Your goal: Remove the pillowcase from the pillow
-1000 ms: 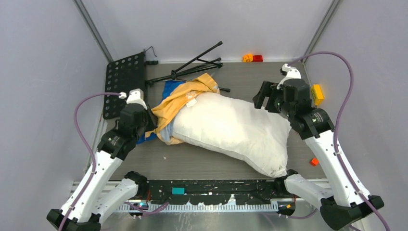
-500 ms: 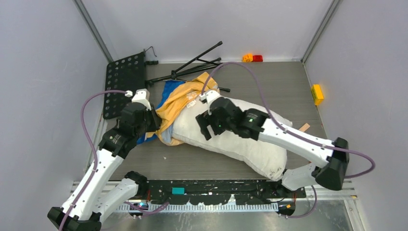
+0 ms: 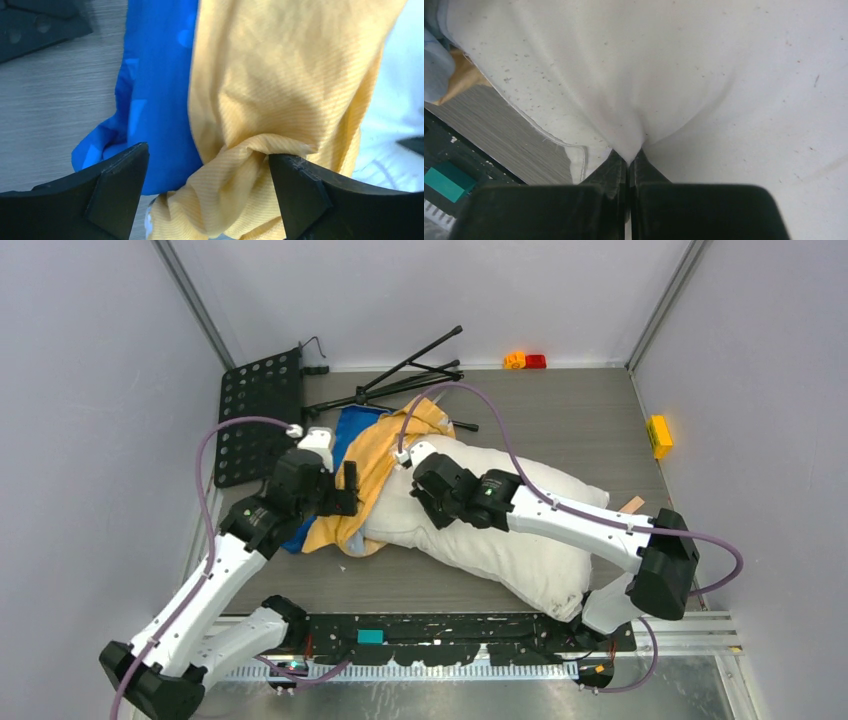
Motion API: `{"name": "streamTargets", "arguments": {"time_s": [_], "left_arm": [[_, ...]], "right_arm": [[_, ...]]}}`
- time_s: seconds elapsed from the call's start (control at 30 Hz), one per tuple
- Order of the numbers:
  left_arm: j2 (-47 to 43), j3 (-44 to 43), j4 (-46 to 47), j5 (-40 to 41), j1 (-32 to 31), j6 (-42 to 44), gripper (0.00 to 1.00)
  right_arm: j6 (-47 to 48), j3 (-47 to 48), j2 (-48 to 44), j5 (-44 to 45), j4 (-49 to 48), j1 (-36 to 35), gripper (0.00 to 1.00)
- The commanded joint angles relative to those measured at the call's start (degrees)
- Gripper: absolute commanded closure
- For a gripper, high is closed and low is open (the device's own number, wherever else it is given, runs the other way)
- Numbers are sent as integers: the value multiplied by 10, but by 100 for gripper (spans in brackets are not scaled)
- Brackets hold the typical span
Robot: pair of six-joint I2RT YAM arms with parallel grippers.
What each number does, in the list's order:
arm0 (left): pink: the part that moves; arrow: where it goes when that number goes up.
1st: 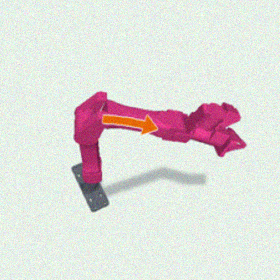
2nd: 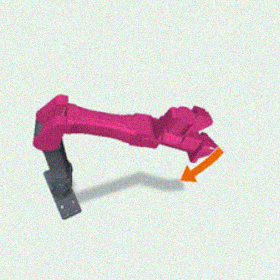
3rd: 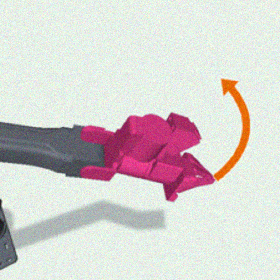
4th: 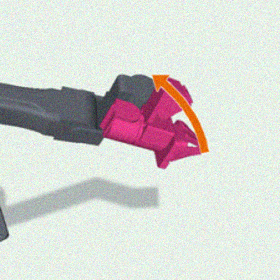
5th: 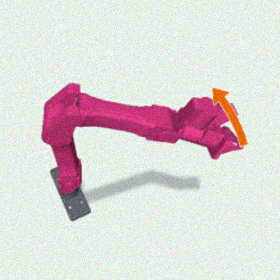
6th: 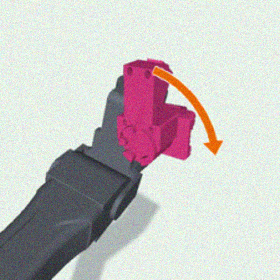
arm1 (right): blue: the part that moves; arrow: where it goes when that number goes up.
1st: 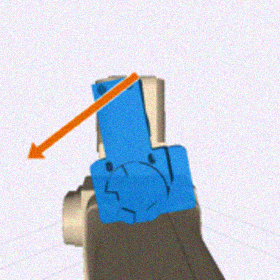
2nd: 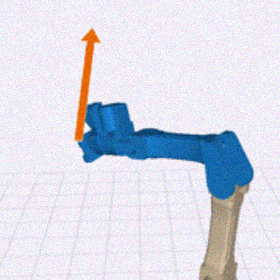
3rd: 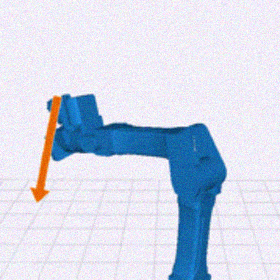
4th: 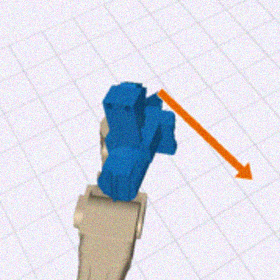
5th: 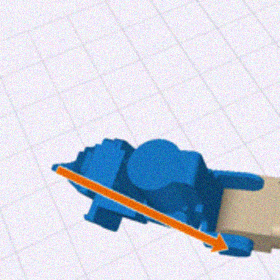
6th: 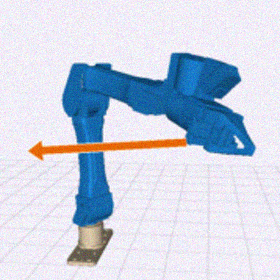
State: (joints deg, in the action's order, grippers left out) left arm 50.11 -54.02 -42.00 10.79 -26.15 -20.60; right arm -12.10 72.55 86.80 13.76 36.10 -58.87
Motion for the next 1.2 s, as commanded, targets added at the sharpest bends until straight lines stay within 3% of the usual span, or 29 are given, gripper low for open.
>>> {"name": "streamTargets", "arguments": {"time_s": [0.0, 0.13, 0.4, 0.43, 0.5, 0.57, 0.7, 0.93, 1.17], "left_arm": [[12, -24, -1, 88, -102, 45, 6], [29, -31, 8, 183, -194, 52, 1], [85, -27, -5, 208, -206, 60, 2], [91, -29, -15, 226, -205, 47, 11], [89, -27, -33, 295, -194, 0, 46], [59, -7, -21, 322, -175, -14, 59], [31, 12, -16, 332, -130, -10, 66], [50, -9, -53, 349, -123, -28, 72], [46, -28, -59, 355, -123, -27, 73]], "right_arm": [[-11, 3, -32, 6, -36, 3, 100], [-13, 23, -20, 12, -22, 3, 100], [-21, 27, -30, 16, -21, 3, 100], [-21, 25, -37, 20, -22, 3, 100], [-19, 19, -56, 25, -22, 3, 100], [-17, 9, -85, 37, -18, 5, 100], [-32, -18, -164, 71, -6, 38, 100], [-95, -77, -342, 140, -17, 191, 100], [-132, -92, -415, 303, 18, 225, 100]]}}
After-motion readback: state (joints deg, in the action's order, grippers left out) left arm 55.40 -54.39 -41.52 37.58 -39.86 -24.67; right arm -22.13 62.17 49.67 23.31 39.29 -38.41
